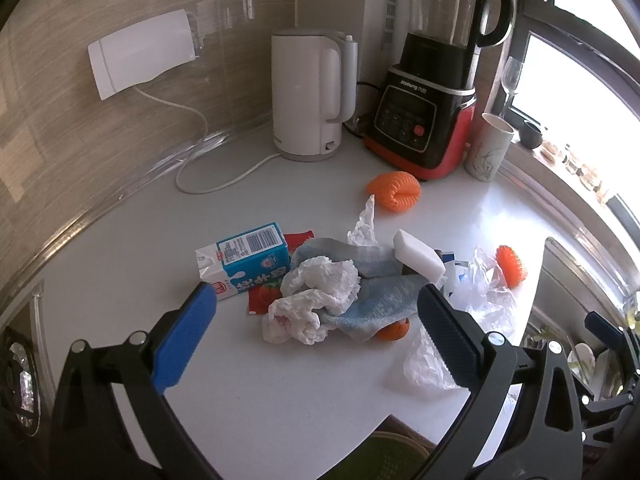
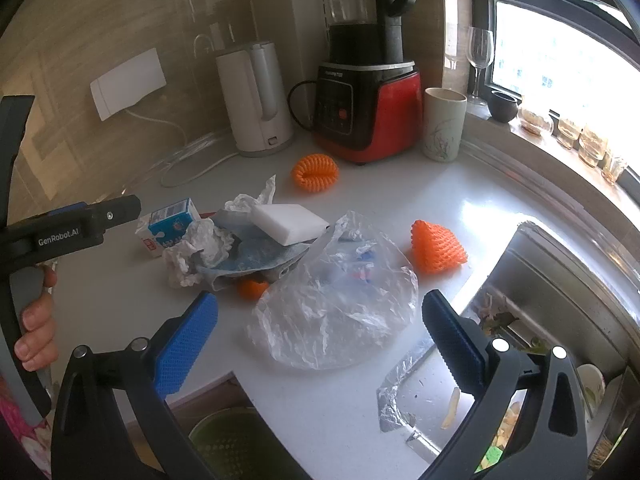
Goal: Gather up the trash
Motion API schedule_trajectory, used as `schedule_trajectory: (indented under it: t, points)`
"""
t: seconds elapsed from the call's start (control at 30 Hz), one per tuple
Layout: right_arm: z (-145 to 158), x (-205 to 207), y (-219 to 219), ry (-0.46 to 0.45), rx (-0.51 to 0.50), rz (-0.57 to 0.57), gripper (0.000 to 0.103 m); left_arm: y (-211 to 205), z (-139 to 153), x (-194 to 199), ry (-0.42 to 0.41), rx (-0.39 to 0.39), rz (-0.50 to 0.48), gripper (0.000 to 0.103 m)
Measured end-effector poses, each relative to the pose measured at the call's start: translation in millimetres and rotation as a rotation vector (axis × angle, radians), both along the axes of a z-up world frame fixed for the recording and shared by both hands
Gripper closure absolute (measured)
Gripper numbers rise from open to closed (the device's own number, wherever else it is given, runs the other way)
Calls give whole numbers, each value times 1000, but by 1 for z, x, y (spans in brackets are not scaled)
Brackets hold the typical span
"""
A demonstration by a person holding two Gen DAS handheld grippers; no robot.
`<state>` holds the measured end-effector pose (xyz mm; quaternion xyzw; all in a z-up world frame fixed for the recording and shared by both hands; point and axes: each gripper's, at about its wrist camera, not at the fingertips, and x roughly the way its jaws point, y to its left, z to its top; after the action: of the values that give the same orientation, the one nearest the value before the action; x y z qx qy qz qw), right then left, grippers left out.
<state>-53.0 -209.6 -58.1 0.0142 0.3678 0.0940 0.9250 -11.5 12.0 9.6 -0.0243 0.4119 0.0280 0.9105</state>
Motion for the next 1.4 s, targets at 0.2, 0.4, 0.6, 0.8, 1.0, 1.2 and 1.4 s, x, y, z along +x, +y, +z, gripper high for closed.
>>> schedule_trajectory:
  t: [0.2,0.4,0.6,0.8,1.0,1.2,1.4]
  points:
    - [0,1,-2,9,0,2,2,-1,-1,-1,4,1,3,6]
    - [0,0,-1,9,1,3,2,0,-1,-3,4,4,5,6]
    - [-1,-2,0,11,-2,7,2,2,-1,-4,6,5,8,6]
    - [1,-3,2,12,-1,6,2,3,-1,-5,7,4,14,6]
    - [2,-4,2,19,0,7,2,3,-1,-6,9,4,14,6]
    - [1,-4,2,21,2,6,2,3,-1,-6,8,4,14,6]
    - [1,-6,0,27,1,3,2,3,-2,-7,11,7,7,6]
